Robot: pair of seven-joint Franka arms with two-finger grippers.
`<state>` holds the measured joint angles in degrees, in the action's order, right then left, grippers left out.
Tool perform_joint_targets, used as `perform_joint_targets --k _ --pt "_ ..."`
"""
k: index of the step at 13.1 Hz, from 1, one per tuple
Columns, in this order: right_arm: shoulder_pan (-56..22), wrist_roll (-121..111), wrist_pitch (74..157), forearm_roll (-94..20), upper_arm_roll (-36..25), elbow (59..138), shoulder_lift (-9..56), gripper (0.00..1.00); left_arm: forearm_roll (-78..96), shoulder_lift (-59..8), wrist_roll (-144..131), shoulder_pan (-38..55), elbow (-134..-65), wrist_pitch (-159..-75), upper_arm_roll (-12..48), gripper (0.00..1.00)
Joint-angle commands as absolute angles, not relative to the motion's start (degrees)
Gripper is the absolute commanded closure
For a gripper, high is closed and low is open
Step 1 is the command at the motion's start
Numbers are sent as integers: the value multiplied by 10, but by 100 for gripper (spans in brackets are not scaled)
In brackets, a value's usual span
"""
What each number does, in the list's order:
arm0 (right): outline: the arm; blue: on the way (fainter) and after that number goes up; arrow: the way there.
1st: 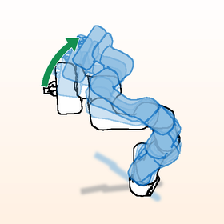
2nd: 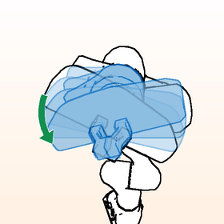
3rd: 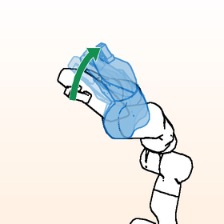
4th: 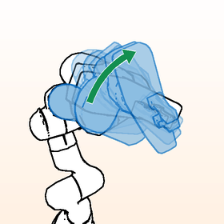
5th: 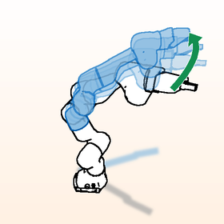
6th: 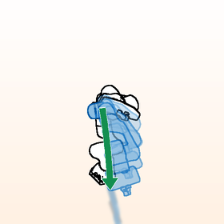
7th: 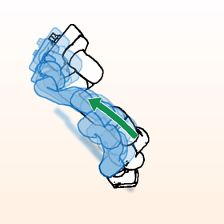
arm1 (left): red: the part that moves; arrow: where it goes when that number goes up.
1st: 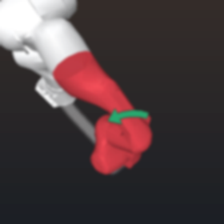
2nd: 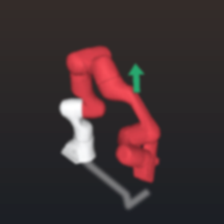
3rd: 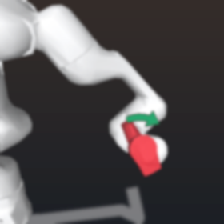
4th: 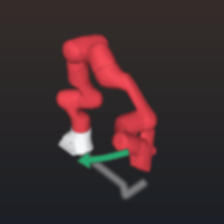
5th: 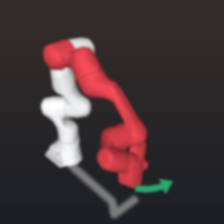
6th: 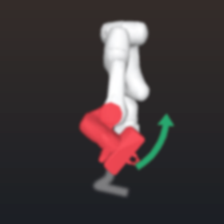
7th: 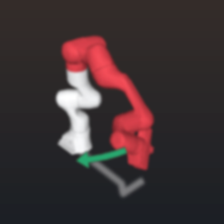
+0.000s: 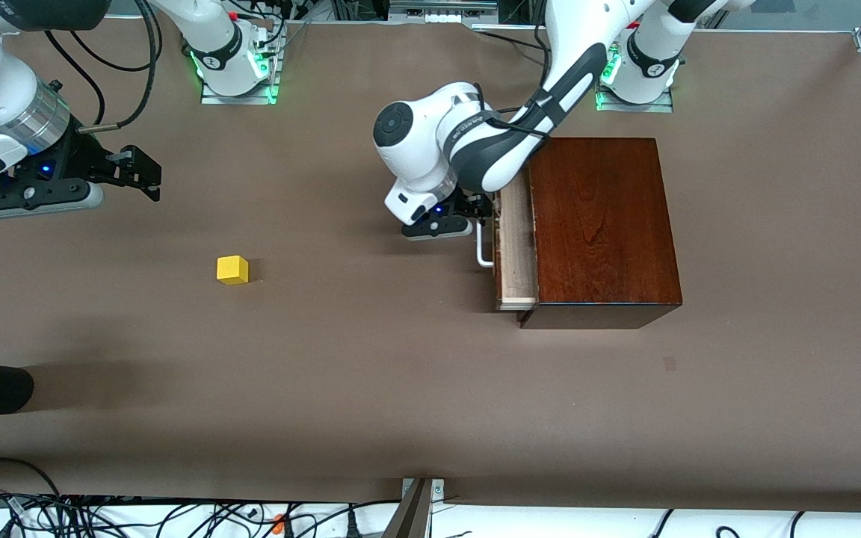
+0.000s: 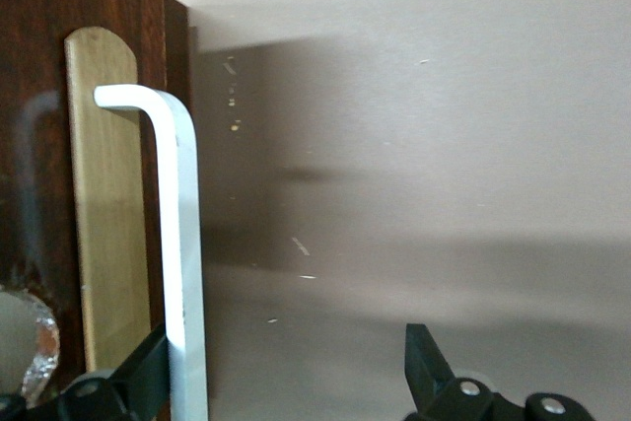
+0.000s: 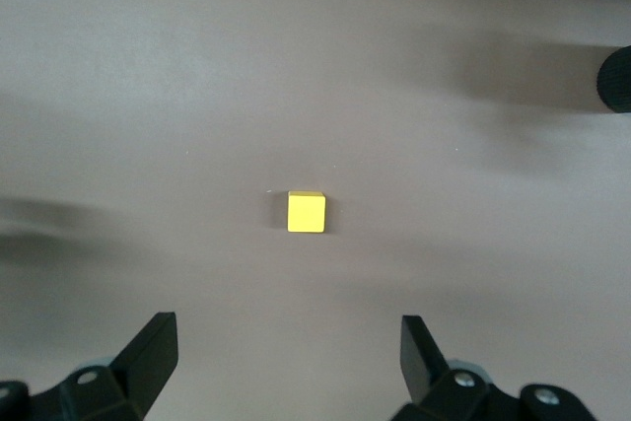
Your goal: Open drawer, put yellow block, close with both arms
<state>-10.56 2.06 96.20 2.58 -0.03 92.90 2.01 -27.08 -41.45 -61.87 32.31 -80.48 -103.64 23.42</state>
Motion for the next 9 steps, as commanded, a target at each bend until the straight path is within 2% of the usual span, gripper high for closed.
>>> perform_joint_targets --k 1,9 --pt "-105 23 954 28 0 913 27 0 -273 -448 -637 346 -752 -1034 237 0" --pt "-101 23 952 33 -1 913 31 0 -271 -490 -656 370 -676 -1037 237 0"
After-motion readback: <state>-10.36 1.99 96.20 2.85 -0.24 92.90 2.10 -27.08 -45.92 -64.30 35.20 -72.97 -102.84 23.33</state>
